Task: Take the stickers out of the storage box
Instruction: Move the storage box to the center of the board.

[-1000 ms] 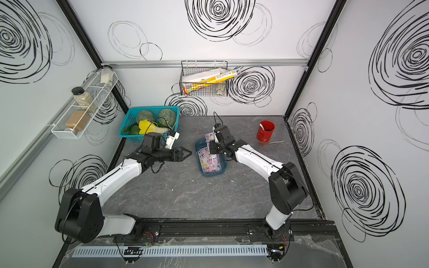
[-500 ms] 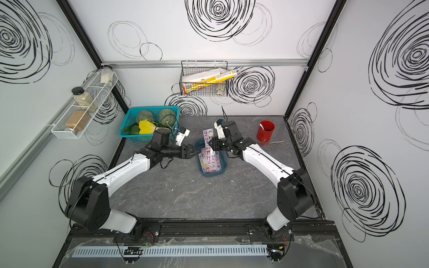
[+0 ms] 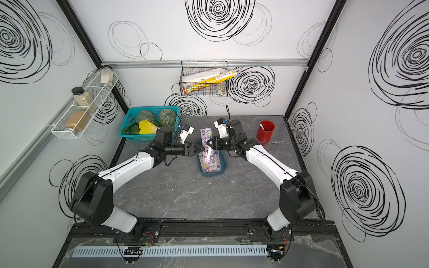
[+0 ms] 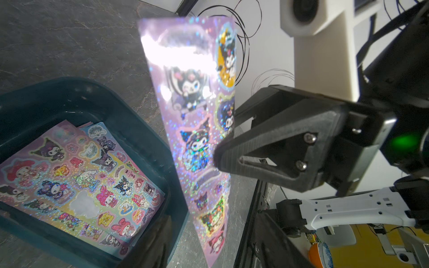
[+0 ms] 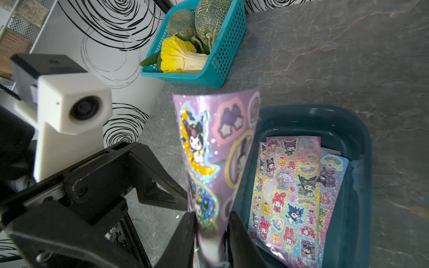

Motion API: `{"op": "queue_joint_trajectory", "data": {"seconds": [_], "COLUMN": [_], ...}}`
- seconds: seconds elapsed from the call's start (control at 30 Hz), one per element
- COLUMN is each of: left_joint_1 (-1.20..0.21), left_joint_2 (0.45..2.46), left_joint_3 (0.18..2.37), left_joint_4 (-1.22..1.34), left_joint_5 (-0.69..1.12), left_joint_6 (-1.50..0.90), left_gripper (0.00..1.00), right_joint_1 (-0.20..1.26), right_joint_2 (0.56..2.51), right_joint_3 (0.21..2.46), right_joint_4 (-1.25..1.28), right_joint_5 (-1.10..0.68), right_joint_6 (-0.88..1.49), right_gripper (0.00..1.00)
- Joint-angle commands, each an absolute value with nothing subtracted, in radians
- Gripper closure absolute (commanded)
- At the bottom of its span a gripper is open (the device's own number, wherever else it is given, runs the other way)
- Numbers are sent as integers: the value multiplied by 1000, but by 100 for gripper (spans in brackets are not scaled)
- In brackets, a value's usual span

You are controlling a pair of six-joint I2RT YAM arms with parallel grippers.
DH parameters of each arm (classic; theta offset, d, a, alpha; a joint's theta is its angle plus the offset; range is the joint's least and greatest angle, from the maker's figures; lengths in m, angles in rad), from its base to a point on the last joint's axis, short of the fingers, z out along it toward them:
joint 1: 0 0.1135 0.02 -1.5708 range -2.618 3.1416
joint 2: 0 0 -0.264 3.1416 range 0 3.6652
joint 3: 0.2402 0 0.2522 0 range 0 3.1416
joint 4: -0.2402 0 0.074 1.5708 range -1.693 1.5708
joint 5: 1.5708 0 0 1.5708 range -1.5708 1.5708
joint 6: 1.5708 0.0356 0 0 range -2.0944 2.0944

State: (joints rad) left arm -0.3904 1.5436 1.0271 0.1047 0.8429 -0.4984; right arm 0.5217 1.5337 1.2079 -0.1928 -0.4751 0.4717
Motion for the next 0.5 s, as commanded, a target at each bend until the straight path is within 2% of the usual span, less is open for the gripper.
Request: {"op": "queue_joint_trajectory", "data": {"seconds": [0.0, 0.23, 0.33, 0.47], "left_joint_1": [-396, -396, -397, -397], "left_joint_2": [1558, 1569, 1576, 1583], "left_joint_3": [1067, 1085, 1083, 1082], "left_joint_4": [170, 163, 195, 214], "left_joint_5": [871, 866, 880, 884], "left_joint_6": [-511, -512, -541, -557], "left_gripper": [37, 39, 49, 51], "right_joint_1": [514, 494, 494, 492], "right_joint_2": [1501, 1483, 1483, 1482], "right_joint_3": [1197, 1174, 1166, 1159], "right_joint_4": [-147, -119, -90, -63], "right_joint_5": [-525, -566, -595, -617], "right_joint_6": [482, 518, 533, 547], "right_gripper": [71, 71, 72, 71]}}
